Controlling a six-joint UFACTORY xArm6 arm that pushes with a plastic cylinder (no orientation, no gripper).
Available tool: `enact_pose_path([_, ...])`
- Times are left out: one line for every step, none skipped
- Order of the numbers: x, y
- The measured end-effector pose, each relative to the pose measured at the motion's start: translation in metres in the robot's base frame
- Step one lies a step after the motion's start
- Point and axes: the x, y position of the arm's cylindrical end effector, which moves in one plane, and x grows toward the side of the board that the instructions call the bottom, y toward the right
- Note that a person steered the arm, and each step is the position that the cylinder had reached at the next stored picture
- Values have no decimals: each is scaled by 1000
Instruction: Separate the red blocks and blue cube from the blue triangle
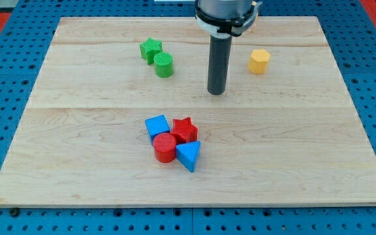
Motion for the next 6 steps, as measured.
enact_pose_path([21,1])
enact_pose_path([61,-4])
enact_pose_path([93,-32])
enact_pose_path([105,-91])
enact_pose_path([105,-140])
enact_pose_path([105,-142])
